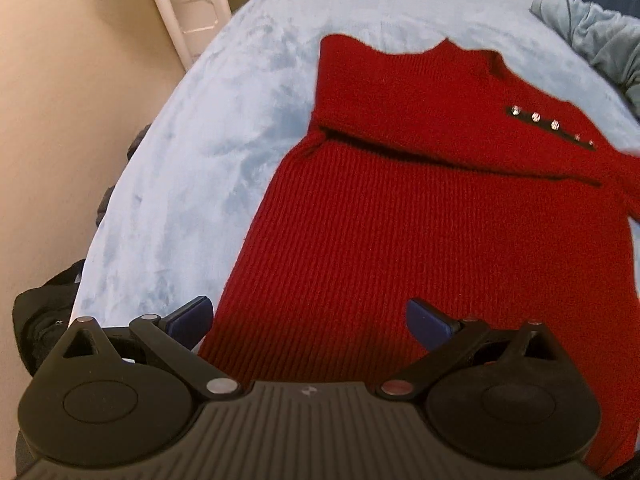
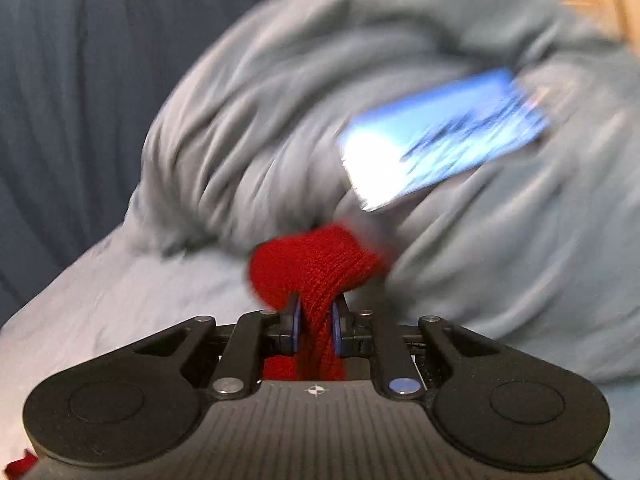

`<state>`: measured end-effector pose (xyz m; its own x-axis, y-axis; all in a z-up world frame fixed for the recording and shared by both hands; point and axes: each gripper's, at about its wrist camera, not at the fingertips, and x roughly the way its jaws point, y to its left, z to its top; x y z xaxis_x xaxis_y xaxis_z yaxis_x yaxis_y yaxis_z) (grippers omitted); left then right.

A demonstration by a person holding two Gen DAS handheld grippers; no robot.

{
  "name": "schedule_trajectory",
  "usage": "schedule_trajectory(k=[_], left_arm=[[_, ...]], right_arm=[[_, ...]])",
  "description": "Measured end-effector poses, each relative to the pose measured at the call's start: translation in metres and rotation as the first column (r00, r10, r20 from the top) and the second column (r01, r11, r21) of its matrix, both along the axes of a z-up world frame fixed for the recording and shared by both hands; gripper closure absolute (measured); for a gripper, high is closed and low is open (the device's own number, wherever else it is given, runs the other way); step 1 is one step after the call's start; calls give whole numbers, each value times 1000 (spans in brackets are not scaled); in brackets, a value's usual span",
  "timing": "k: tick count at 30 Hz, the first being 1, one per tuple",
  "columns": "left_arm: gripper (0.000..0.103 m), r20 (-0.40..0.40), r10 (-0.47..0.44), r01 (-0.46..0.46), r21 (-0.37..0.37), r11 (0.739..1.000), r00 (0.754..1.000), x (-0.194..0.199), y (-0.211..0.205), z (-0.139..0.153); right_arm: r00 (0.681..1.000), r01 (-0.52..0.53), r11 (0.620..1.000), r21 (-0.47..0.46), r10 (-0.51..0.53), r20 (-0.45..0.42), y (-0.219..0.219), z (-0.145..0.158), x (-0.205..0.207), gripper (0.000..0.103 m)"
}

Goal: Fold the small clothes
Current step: 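Grasp the other sleeve cuff with the right gripper and fold it across the body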

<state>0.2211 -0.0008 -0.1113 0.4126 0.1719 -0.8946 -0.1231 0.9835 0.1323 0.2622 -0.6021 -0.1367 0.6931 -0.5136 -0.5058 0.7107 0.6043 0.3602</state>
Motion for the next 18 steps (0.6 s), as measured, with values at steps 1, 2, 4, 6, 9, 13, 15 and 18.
schedule_trajectory(k=[1,2,4,6,9,13,15,18], left_arm=[[0,3,5,-5,-6,1000,1000,-1,1,0],[0,3,12,-12,-11,1000,1000,-2,2,1],[0,4,28,-28,-34,999,1000,-6,7,3],[0,1,39,-39,-52,998,999,-10,13,5],[0,19,58,-57,-54,997,998,-14,28,11],[0,46,122,-119,-61,991,991,-18,56,14],[0,54,166,-162,-61,985,985,-21,72,13],[0,54,205,-201,-78,976,977,-27,94,12]], right_arm=[[1000,20,1000,17,-20,-23,-10,-1,-5,88],[997,52,998,36,-49,-66,-17,-4,-6,88],[993,50,995,81,-40,-113,-24,-14,0,88],[987,52,996,77,-39,-158,-18,-16,12,88],[989,-3,1000,16,5,-148,16,7,35,87],[964,-263,937,-230,248,-92,129,65,77,87],[902,-427,843,-327,425,-79,205,83,89,86],[715,-675,636,-375,689,-117,319,70,92,82]])
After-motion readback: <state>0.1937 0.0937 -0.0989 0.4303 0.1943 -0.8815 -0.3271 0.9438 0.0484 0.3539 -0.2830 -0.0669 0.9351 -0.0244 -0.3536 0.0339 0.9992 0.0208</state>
